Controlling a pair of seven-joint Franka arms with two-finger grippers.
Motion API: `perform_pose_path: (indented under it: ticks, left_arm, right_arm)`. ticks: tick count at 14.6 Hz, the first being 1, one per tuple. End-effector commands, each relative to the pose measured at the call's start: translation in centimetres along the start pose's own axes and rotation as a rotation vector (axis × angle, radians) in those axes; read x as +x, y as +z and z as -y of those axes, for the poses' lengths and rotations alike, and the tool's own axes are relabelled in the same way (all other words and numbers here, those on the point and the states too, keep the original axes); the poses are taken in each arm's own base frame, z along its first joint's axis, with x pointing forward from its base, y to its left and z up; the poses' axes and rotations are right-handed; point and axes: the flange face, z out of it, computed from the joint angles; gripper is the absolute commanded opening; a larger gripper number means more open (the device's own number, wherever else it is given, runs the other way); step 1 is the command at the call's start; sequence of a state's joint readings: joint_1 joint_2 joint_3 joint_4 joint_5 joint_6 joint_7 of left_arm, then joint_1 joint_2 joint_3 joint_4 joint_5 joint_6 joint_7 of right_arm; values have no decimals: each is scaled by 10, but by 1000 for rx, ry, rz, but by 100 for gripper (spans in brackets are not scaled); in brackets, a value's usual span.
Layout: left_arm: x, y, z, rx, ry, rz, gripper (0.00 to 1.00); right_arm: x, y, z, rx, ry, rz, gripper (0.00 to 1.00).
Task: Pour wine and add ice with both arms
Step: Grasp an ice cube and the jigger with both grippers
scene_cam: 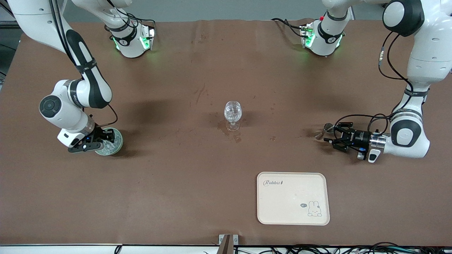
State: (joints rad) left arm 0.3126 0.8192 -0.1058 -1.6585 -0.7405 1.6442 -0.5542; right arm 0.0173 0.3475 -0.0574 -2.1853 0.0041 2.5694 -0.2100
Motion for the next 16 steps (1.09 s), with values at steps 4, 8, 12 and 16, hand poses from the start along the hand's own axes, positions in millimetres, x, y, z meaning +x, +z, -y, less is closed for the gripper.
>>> perform_pose_path:
  ticks: [4,8,12,16]
  left_arm:
    - [-9,6,1,14,-19,53,52]
    - [-8,10,-1,11,-20,61,48]
    - [-6,14,-2,4,-27,73,44]
    - [-6,14,-3,4,-29,72,39]
  right_arm:
    - [-10,6,2,13,0,6,47]
    - [-10,7,2,13,0,6,41]
    - [-10,11,2,12,0,7,41]
    - [-10,13,3,12,-1,7,37]
